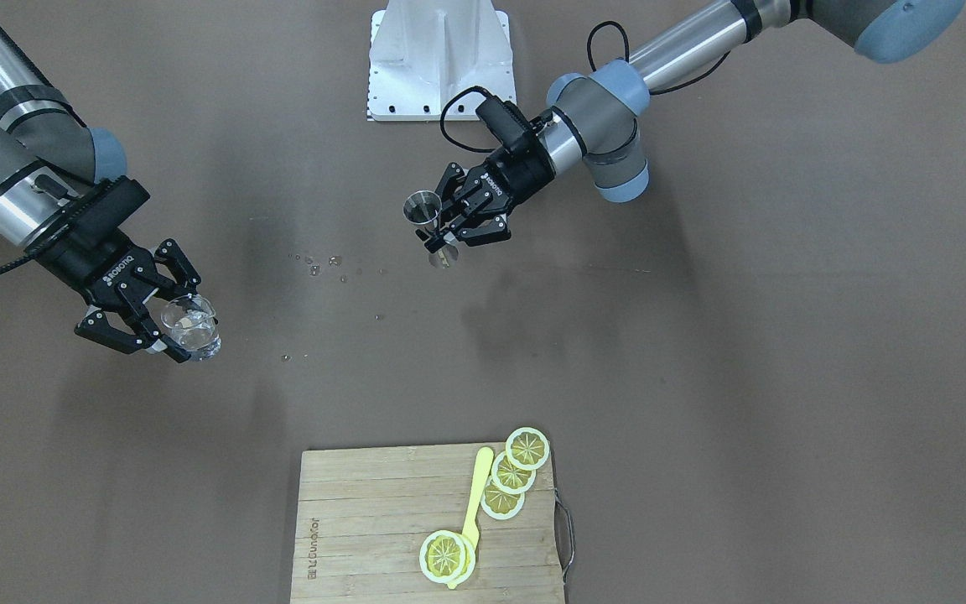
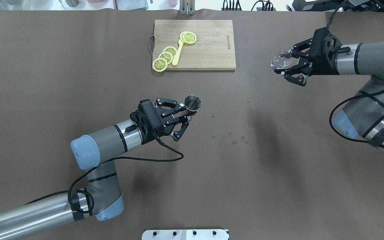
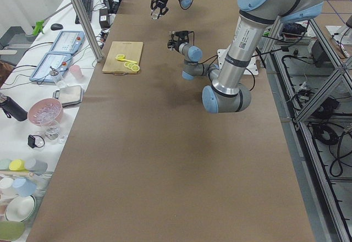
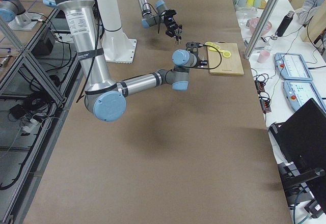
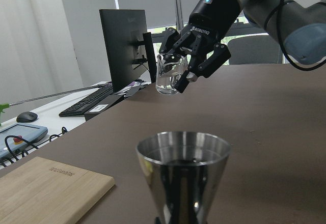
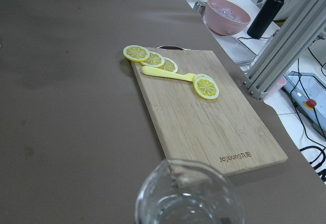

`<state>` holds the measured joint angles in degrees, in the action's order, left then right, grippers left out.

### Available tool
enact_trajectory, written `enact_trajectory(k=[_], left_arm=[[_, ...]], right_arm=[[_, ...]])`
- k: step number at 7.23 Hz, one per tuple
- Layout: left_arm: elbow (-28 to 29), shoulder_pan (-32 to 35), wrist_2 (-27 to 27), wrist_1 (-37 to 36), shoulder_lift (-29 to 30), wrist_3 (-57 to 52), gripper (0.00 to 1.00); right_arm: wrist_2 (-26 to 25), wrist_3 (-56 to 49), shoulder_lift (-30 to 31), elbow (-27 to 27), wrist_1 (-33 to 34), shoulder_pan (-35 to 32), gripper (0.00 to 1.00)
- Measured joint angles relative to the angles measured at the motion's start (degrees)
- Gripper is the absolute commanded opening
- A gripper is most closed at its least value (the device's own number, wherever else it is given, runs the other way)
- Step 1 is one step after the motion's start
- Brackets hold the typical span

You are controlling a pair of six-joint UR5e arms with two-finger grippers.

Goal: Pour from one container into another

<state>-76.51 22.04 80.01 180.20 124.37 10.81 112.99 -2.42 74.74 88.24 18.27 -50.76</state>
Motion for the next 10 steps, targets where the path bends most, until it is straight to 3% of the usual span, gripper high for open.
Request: enact_trajectory(k=[4,8,10], left_arm=[[0.0,0.0,0.1,-0.1,0.1,0.0,0.00],[0.0,0.0,0.1,-0.1,0.1,0.0,0.00],[0.0,0.0,0.1,-0.1,0.1,0.0,0.00]], right_arm=[[8.3,-6.6,-1.3,2.6,6.6,0.0,0.00],[18.8,-7.1,-4.0,6.7,22.3,-3.3,0.00],[20.6,-6.8,-4.5,8.9,28.9,-4.2,0.00]])
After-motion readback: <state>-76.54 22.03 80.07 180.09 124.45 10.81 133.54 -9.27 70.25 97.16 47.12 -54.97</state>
